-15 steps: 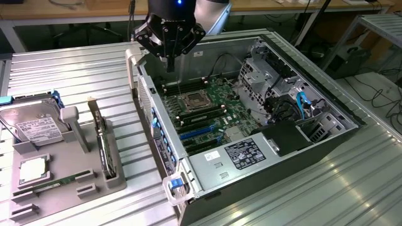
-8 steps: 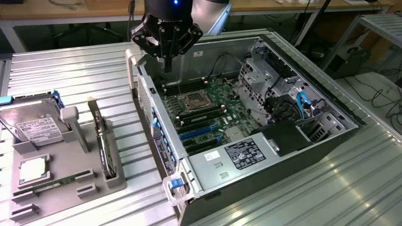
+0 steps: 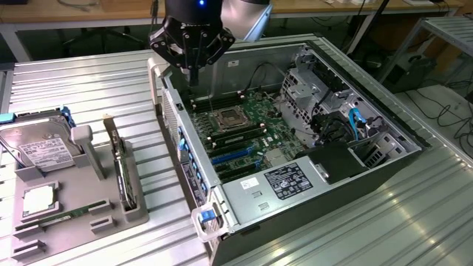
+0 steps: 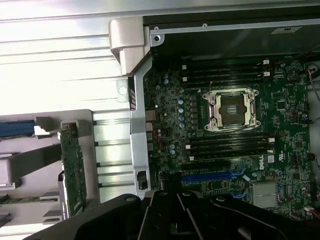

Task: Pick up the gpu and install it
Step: 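Reach for the gpu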

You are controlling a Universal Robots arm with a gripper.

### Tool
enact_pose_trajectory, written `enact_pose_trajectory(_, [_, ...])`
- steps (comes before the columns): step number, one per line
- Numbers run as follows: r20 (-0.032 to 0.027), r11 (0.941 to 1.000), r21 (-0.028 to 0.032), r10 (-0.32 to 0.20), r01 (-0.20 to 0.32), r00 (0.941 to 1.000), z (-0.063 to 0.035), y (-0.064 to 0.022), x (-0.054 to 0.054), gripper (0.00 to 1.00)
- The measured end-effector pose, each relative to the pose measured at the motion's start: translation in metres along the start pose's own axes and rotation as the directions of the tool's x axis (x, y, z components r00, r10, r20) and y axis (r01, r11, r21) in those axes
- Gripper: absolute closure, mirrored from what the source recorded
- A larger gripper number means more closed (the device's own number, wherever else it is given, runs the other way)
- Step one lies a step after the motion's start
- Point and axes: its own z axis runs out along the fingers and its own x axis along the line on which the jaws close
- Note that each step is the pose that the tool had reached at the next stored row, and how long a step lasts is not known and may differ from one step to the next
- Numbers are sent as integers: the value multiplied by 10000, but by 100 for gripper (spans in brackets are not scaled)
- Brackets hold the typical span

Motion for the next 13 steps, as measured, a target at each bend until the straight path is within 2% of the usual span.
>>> enact_pose_trajectory(13, [0,10000,0,0,0,10000,-4,-13,131,89])
